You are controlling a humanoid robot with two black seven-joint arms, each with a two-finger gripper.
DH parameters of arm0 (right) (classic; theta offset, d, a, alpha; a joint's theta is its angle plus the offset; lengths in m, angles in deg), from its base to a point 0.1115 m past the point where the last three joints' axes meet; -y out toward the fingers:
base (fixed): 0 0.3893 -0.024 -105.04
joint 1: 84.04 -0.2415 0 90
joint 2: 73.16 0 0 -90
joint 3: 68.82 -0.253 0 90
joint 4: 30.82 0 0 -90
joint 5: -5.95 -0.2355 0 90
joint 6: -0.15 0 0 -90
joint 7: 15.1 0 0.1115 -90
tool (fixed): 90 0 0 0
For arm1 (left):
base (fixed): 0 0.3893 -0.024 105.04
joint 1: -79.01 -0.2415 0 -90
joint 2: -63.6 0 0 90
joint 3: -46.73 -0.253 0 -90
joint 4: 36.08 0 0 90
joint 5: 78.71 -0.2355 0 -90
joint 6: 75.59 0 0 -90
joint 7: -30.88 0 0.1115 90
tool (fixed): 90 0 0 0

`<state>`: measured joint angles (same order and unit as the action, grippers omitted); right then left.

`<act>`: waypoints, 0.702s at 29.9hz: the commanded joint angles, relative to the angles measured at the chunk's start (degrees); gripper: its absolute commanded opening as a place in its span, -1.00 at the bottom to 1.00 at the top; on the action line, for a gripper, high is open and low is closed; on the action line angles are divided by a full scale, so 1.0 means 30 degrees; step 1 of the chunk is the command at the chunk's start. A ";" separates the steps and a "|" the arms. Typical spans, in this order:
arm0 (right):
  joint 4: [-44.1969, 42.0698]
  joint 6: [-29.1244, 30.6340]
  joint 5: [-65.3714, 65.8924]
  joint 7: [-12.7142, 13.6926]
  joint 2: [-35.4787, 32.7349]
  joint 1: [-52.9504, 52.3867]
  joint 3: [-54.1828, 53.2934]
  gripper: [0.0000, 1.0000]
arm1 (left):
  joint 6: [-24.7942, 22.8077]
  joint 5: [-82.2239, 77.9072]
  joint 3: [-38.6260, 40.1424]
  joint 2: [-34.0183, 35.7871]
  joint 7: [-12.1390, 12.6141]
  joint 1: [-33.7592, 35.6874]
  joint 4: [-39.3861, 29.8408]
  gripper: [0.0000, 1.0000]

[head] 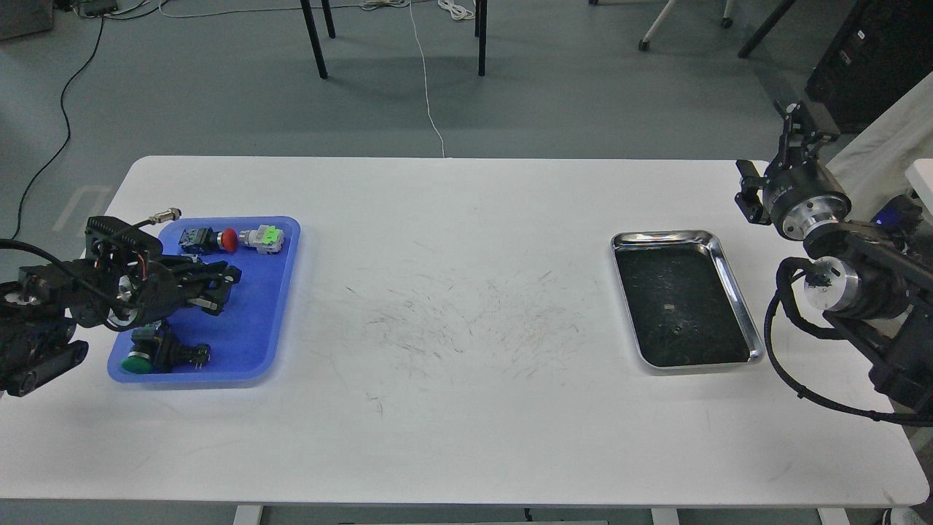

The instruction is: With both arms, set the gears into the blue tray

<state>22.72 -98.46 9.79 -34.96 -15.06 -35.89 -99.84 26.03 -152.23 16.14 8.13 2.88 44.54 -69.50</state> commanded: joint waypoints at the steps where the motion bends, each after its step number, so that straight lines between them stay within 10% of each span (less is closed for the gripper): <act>1: -0.0005 0.0001 0.0011 0.0000 0.0002 0.0003 0.0000 0.96 | -0.0005 0.0480 0.0002 -0.0055 0.0000 -0.0199 0.0327 -0.42; 21: 0.0228 0.0001 0.0246 0.0059 -0.0291 -0.0172 0.0000 0.96 | -0.2054 0.4930 0.2813 0.1406 0.0000 0.0881 0.0182 -0.17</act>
<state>23.03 -98.46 10.52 -34.83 -15.66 -36.16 -99.84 21.87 -141.58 22.80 9.94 2.88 45.01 -68.70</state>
